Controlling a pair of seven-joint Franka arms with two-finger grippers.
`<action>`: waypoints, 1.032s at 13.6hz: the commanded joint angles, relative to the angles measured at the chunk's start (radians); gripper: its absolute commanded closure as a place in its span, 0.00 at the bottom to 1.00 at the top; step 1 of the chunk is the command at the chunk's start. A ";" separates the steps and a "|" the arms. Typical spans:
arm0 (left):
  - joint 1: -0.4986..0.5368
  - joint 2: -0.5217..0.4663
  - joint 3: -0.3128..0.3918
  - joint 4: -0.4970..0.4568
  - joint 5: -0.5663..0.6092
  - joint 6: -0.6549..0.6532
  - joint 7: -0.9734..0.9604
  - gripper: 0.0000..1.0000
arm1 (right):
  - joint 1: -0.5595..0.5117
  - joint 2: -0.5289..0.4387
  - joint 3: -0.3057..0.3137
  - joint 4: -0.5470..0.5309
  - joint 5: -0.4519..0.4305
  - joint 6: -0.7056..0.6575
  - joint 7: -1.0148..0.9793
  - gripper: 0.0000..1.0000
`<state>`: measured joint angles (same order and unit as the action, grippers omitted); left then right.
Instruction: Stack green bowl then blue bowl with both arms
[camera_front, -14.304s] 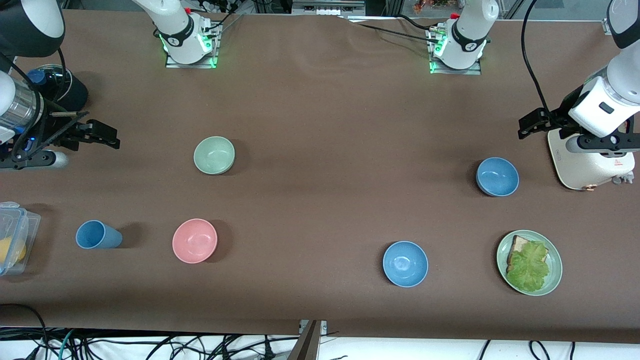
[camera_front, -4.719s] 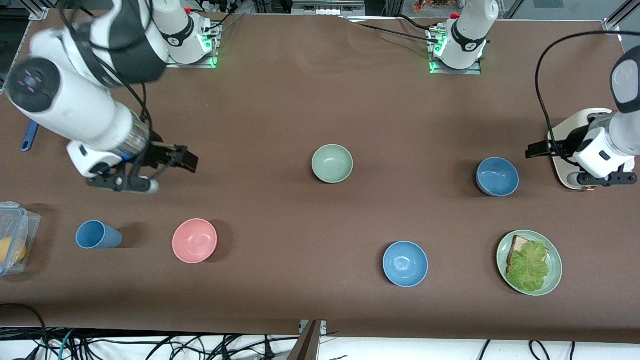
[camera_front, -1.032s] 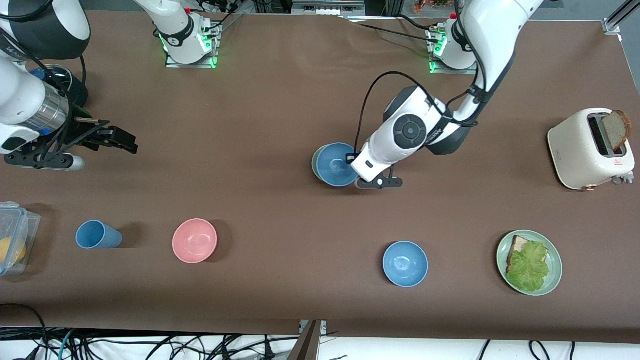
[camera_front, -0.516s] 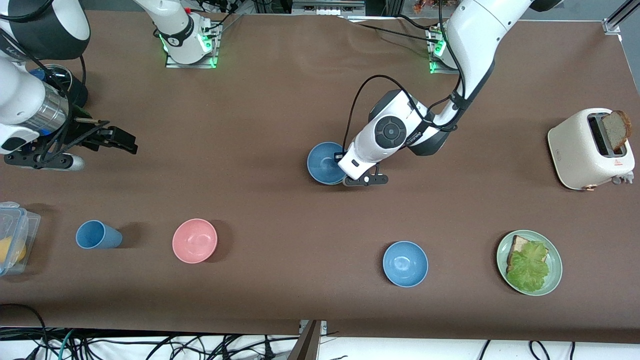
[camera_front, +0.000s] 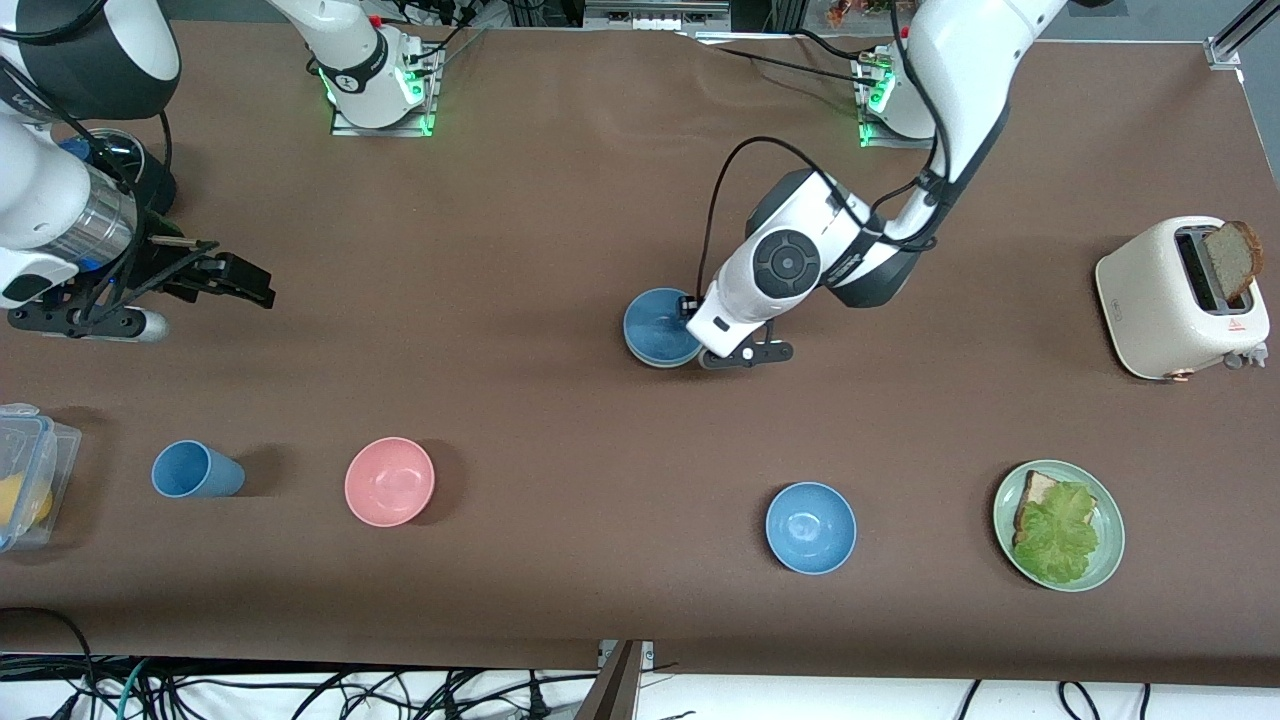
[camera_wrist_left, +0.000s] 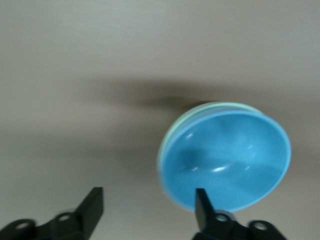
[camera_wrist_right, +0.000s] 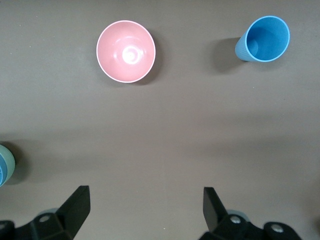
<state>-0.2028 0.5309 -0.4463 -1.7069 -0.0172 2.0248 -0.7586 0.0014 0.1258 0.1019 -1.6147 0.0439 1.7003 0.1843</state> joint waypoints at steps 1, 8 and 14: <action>0.054 -0.139 0.008 -0.010 0.023 -0.139 -0.005 0.00 | -0.012 0.002 0.009 0.010 -0.003 -0.001 -0.003 0.00; 0.246 -0.289 0.005 0.197 0.071 -0.445 0.278 0.00 | -0.012 0.002 0.009 0.010 -0.010 -0.005 -0.016 0.00; 0.212 -0.379 0.270 0.248 0.007 -0.566 0.655 0.00 | -0.012 0.003 0.007 0.010 -0.013 -0.002 -0.048 0.00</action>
<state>0.0852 0.2029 -0.3237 -1.4327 0.0296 1.4738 -0.2206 0.0007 0.1263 0.1007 -1.6147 0.0415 1.7006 0.1721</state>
